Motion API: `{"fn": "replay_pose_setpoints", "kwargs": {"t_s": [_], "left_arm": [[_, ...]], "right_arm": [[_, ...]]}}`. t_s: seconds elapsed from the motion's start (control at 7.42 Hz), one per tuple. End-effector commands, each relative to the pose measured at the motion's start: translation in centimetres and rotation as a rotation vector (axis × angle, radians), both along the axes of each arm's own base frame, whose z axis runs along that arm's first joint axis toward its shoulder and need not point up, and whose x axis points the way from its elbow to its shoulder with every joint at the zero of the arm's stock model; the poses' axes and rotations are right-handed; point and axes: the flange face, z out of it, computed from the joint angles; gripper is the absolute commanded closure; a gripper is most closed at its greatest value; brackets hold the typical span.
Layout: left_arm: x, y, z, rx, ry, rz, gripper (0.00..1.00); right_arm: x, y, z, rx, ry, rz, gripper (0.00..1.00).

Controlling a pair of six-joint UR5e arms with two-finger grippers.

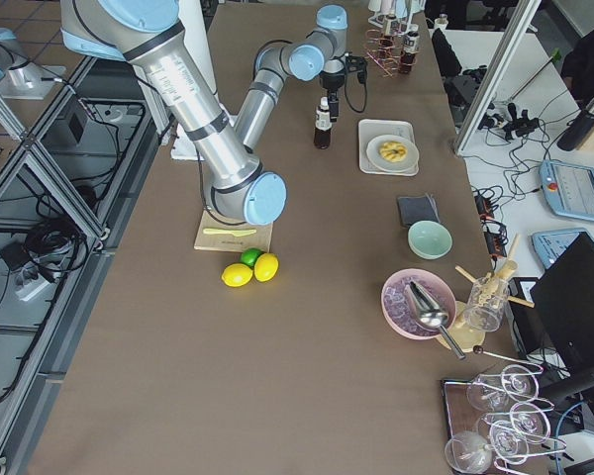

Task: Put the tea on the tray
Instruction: 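Move the right gripper over the tea bottle and lower around it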

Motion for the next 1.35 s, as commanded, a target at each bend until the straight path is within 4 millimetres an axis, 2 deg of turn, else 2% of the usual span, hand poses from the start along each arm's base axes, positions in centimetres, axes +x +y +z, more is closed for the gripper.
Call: {"fn": "replay_pose_setpoints", "kwargs": {"t_s": [0.0,0.13,0.27,0.54,1.21], "left_arm": [[-0.1,0.6,1.7,-0.037,0.001,-0.002,0.02],[-0.2,0.6,2.6,-0.092,0.002,-0.002,0.02],[-0.1,0.7,2.8,-0.104,0.004,-0.002,0.02],[-0.1,0.5,2.9,-0.108,0.002,-0.001,0.02],[-0.1,0.0,3.7,-0.12,0.002,0.0,0.02]], "right_arm": [[-4.0,2.5,-4.0,0.029,0.059,-0.011,0.0],[-5.1,2.5,-4.4,0.019,0.062,-0.015,0.01],[-5.6,2.8,-4.5,0.015,0.065,-0.01,0.01],[-7.6,1.4,-5.8,0.003,0.083,-0.01,0.01],[-12.9,2.2,-5.3,-0.003,0.071,-0.017,0.01]]}}
